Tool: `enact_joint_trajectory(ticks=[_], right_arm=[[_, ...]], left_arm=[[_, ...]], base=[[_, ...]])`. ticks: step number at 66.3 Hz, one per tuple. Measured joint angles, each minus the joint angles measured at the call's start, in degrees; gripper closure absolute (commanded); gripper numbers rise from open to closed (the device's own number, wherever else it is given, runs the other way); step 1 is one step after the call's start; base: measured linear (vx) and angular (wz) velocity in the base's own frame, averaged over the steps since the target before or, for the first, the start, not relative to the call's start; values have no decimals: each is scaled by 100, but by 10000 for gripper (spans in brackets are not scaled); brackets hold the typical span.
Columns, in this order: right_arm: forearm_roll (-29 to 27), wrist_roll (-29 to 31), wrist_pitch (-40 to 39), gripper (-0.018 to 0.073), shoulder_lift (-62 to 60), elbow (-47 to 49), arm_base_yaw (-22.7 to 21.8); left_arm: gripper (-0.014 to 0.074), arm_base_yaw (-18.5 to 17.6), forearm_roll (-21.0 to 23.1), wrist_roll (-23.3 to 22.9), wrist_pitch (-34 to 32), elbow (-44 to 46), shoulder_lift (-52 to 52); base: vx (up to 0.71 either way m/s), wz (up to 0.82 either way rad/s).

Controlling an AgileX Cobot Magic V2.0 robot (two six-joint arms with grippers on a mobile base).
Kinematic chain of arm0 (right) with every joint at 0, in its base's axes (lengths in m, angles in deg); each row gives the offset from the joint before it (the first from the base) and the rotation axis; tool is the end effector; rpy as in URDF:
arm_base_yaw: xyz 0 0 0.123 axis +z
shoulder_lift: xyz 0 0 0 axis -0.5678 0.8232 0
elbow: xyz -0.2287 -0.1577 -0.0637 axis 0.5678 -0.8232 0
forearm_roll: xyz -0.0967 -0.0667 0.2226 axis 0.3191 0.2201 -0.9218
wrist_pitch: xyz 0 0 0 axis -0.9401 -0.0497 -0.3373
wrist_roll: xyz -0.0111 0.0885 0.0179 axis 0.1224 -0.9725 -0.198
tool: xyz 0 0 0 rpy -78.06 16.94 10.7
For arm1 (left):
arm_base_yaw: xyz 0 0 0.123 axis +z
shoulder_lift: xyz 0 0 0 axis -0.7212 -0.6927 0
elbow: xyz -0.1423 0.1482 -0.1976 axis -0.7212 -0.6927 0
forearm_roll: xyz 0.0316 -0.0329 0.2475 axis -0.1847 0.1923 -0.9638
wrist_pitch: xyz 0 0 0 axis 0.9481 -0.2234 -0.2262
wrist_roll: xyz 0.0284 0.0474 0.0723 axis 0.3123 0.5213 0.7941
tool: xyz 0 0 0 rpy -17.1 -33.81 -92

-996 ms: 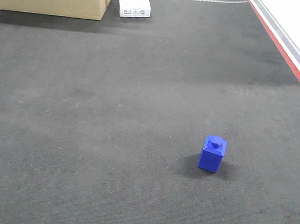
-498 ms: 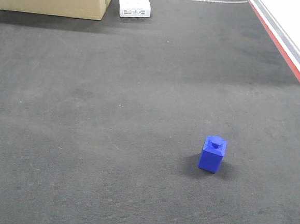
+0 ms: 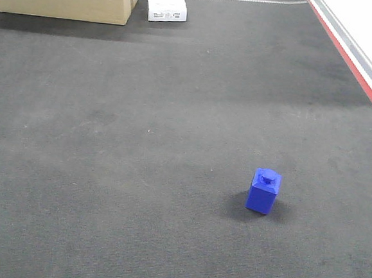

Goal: Pour parts from conveyor to right shelf

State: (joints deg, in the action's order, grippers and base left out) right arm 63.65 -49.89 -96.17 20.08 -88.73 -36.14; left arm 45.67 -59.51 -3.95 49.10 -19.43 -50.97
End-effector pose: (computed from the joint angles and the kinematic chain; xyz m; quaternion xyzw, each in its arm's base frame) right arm 0.0552 -0.0009 0.2146 -0.0265 0.6383 -0.0475 0.7679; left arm 0.0566 -0.0003 0.1962 -0.0020 0.7148 -0.0061 0.6993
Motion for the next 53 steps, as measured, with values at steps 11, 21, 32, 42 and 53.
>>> enact_joint_trajectory(ticks=[11,21,32,42,53], right_arm=[[6,-11,355,568,127,632,0],[6,-11,1261,568,1078,1664,-6],[-47,-11,2220,568,2148,2474,-23],[-114,-11,2605,568,2631,2611,-23],[-159,-11,2745,567,2817,2611,-23]], left_arm=[[603,0,0,0,0,0,0],[603,0,0,0,0,0,0],[603,0,0,0,0,0,0],[603,0,0,0,0,0,0],[603,0,0,0,0,0,0]], base=[[0,0],[0,0],[0,0],[0,0],[0,0]])
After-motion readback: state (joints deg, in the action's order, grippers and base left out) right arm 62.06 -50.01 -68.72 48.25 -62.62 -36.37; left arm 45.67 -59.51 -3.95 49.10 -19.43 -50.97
